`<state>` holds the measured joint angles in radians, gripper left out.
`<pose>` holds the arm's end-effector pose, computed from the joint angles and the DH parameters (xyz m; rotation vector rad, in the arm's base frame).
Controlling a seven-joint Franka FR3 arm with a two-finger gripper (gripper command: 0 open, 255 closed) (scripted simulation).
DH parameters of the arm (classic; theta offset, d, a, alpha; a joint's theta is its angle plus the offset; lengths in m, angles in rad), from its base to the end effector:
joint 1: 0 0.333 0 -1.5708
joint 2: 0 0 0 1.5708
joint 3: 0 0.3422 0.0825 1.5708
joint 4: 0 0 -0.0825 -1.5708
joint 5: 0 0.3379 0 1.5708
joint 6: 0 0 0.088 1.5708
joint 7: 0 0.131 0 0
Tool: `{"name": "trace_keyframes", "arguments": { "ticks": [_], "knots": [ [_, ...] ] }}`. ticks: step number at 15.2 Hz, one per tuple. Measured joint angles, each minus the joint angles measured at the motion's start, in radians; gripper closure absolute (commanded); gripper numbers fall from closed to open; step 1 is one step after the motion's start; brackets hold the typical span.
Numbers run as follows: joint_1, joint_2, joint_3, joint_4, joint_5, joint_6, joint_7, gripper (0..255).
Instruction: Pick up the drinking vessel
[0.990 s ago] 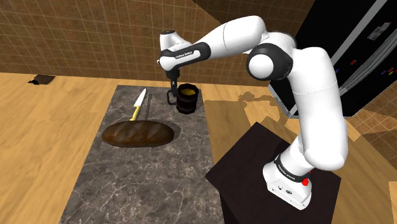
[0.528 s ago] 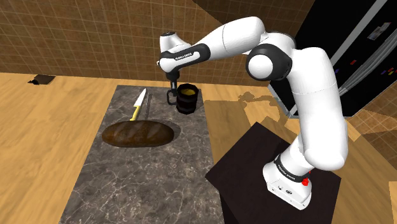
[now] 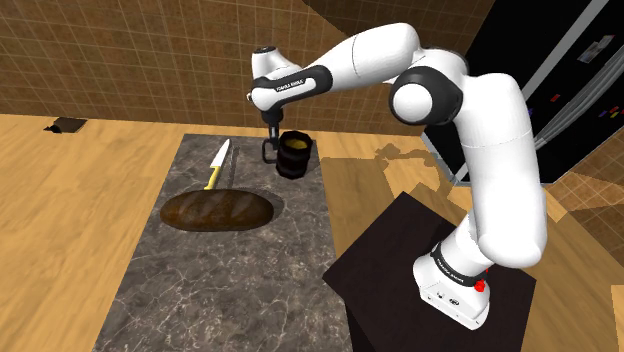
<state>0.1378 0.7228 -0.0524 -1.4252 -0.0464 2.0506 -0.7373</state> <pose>0.6885 0.0627 0.2816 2.8157 1.2871 -0.1793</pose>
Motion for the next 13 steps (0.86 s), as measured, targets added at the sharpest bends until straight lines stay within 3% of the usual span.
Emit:
{"name": "trace_keyframes", "arguments": {
  "ticks": [13],
  "knots": [
    [0.002, -0.069, -0.001, 0.055, 0.000, -0.124, -0.006, 255]
  ]
}}
